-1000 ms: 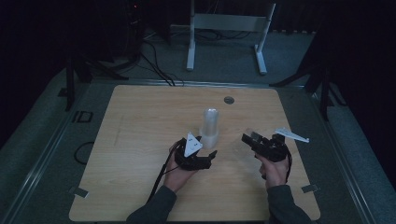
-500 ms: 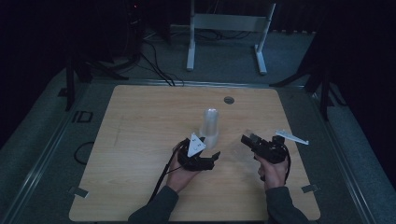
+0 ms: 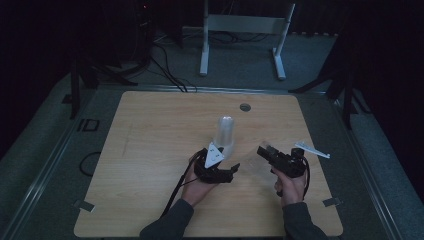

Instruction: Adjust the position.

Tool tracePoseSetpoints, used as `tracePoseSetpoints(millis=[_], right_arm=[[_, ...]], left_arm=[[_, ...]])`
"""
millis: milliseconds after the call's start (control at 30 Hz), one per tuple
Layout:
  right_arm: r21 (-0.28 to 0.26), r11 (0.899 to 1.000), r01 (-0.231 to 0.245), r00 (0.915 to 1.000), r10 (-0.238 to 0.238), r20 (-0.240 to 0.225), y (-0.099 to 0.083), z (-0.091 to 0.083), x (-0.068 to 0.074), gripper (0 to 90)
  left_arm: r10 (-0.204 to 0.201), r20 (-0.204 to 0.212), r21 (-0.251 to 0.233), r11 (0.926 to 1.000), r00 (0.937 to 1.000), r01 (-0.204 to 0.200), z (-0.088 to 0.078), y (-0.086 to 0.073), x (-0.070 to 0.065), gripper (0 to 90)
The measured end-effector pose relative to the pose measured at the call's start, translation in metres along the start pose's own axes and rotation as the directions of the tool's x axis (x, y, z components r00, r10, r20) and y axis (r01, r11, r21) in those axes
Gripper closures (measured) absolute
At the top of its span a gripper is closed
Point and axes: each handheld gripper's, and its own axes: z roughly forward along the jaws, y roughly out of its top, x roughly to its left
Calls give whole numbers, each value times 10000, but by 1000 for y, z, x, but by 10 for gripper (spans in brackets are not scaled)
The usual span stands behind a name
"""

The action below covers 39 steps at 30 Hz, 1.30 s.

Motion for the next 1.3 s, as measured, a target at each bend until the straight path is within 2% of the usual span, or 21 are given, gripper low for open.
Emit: tracePoseSetpoints(millis=[767, 1167, 1300], right_arm=[[-127, 9981, -597, 9977, 592, -317, -8, 0, -2, 414], [-189, 9961, -865, 9950, 854, -520, -10, -1, -3, 414], [-184, 9950, -985, 9934, 973, -600, -11, -1, -3, 414]], left_arm=[[148, 648, 69, 9999, 9978, -153, 10, 6, -8, 189], [474, 855, 112, 9988, 9952, -486, 18, 10, -14, 167], [515, 1064, 119, 9985, 9930, -531, 24, 13, -18, 163]])
